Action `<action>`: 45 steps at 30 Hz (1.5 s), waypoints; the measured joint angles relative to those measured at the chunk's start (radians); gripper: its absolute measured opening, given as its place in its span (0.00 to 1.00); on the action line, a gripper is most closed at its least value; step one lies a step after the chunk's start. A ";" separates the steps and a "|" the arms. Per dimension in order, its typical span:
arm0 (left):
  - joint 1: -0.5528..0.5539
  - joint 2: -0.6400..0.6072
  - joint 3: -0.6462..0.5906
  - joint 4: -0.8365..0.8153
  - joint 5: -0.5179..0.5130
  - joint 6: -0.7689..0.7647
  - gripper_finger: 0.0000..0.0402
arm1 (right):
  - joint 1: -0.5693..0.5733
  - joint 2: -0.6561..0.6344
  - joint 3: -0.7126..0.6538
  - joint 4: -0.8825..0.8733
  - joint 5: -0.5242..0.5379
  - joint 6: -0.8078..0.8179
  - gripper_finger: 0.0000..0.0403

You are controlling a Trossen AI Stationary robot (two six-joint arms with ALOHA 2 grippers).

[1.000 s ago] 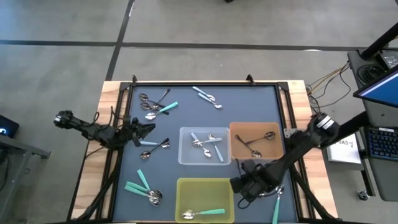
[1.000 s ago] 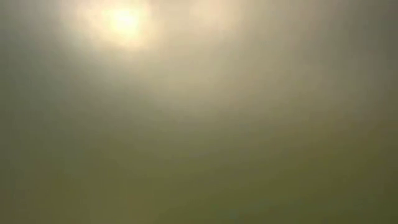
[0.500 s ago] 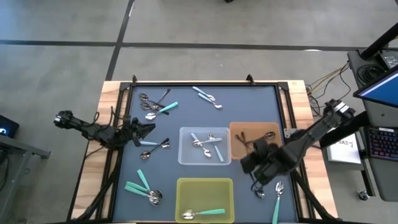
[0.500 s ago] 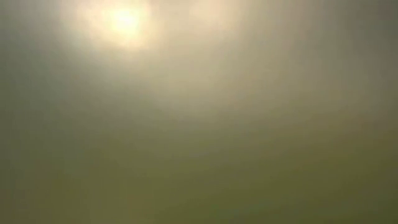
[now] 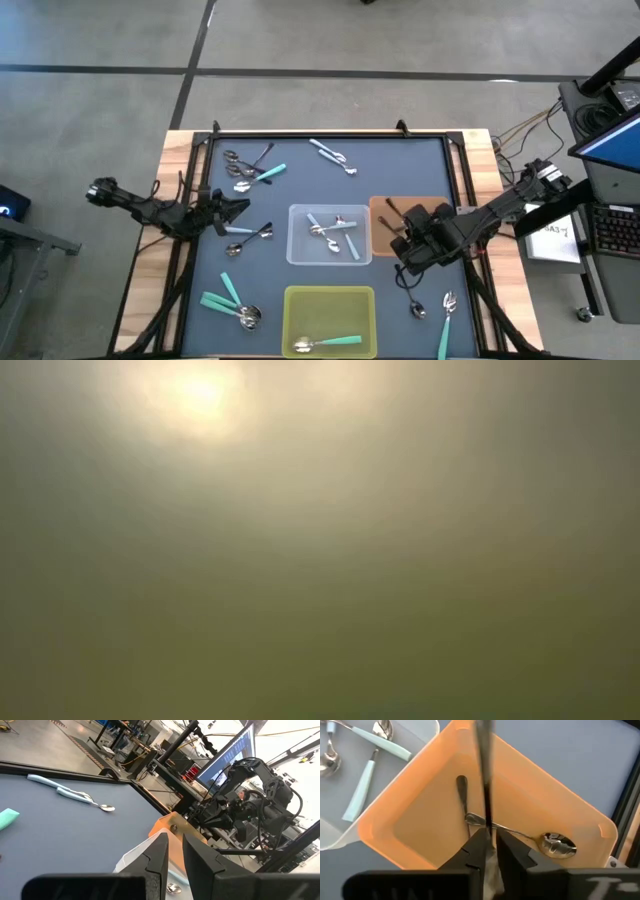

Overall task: Sort silverware by color (type)
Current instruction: Put the black spoon into the orange bin, then put the light green spoon into the yellow bin

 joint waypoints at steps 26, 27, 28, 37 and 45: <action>0.000 0.000 0.000 0.000 0.000 0.000 0.10 | 0.226 0.143 0.019 0.325 -0.470 0.508 0.18; 0.000 0.000 0.000 0.000 0.000 0.000 0.10 | 0.239 0.160 0.019 0.325 -0.476 0.539 0.18; 0.000 0.000 0.000 0.000 0.000 0.000 0.10 | 0.250 0.177 0.019 0.326 -0.486 0.567 0.18; 0.000 0.000 0.000 0.000 0.000 0.000 0.10 | 0.328 0.294 0.039 0.357 -0.739 0.634 0.23; 0.000 0.000 0.000 0.000 0.000 0.000 0.10 | 0.459 0.329 0.080 0.391 -0.821 0.898 0.32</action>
